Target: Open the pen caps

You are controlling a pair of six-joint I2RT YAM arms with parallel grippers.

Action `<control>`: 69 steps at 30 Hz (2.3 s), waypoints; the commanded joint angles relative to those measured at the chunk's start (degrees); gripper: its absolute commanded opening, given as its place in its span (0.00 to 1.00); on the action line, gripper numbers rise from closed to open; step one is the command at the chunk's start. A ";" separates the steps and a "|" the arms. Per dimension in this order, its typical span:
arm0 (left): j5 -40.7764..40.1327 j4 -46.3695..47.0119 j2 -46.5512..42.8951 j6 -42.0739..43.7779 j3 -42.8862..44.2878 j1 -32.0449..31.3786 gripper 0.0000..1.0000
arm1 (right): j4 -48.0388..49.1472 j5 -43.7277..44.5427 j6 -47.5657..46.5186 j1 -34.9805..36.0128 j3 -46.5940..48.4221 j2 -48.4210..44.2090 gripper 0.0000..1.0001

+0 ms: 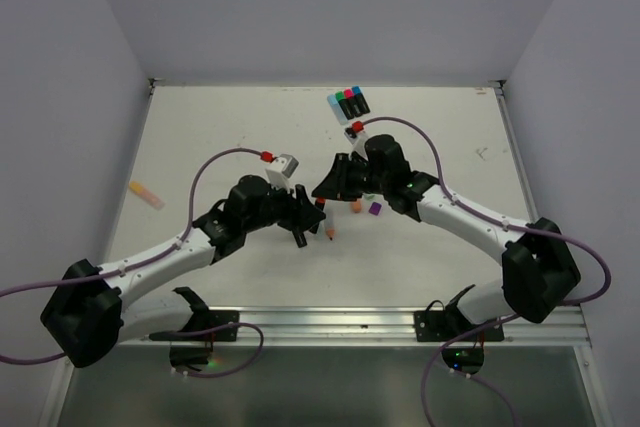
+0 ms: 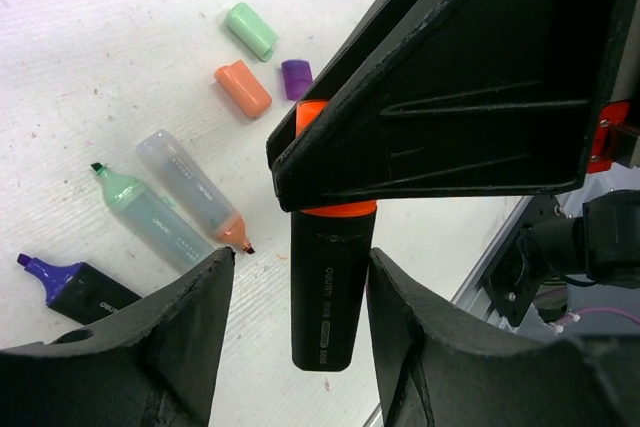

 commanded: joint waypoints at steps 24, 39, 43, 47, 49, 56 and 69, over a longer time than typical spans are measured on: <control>-5.13 1.61 0.82 -4.19 -6.40 -1.46 0.00 | 2.80 -0.87 4.10 -25.72 1.07 1.04 0.00; -27.45 -13.95 -2.70 -14.63 -7.98 -1.46 0.00 | -14.43 13.54 -8.91 -26.53 -6.92 -0.81 0.00; -30.52 -10.62 -1.39 -16.66 -10.70 -1.46 0.00 | -13.91 13.89 -9.70 -26.44 -8.33 0.33 0.03; -32.90 -8.86 0.28 -19.99 -12.55 -1.46 0.00 | -12.50 14.24 -9.79 -26.53 -9.21 1.65 0.10; -32.99 -6.15 1.51 -20.88 -13.25 -1.46 0.00 | -12.06 14.68 -10.14 -26.53 -9.47 2.35 0.12; -31.76 -2.00 7.93 -24.48 -13.17 -1.46 0.00 | -9.78 13.89 -9.79 -26.44 -9.48 5.07 0.24; -32.64 -6.30 8.55 -26.69 -11.15 -1.46 0.46 | -7.40 12.92 -9.09 -26.53 -10.88 7.46 0.46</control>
